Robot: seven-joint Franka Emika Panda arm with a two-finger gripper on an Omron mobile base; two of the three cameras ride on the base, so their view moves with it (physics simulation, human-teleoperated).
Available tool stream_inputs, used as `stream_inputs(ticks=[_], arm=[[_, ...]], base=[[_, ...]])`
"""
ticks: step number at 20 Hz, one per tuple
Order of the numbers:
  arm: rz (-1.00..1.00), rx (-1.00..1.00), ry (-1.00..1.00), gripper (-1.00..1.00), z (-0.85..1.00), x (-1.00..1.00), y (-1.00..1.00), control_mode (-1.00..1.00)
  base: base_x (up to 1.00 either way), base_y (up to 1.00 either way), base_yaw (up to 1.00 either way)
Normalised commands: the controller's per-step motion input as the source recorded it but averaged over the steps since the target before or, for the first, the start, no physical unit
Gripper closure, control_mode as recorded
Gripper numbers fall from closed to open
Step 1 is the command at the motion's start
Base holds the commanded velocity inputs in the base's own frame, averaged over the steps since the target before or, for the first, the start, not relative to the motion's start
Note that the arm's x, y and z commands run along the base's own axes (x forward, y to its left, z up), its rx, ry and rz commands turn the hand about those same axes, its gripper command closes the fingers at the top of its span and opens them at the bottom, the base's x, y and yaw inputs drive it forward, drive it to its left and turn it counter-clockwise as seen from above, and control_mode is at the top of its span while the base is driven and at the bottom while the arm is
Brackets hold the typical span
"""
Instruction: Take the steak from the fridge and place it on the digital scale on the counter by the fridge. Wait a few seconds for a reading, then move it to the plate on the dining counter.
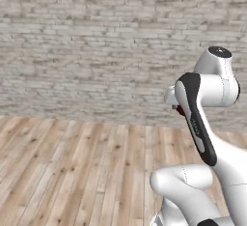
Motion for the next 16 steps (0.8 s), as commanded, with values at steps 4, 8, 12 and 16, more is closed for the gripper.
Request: stream_inputs(ticks=[4, 8, 12, 16], arm=[[0.0, 0.0, 0.0, 1.0, 0.0, 0.0, 0.0, 1.0], [0.0, 0.0, 0.0, 1.0, 0.0, 0.0, 0.0, 1.0], [0.0, 0.0, 0.0, 1.0, 0.0, 0.0, 0.0, 1.0], [0.0, 0.0, 0.0, 1.0, 0.0, 0.0, 0.0, 1.0]], base=[[1.0, 0.62, 0.16], [1.0, 0.45, 0.44], [0.84, 0.38, 0.61], [0.71, 0.33, 0.67]])
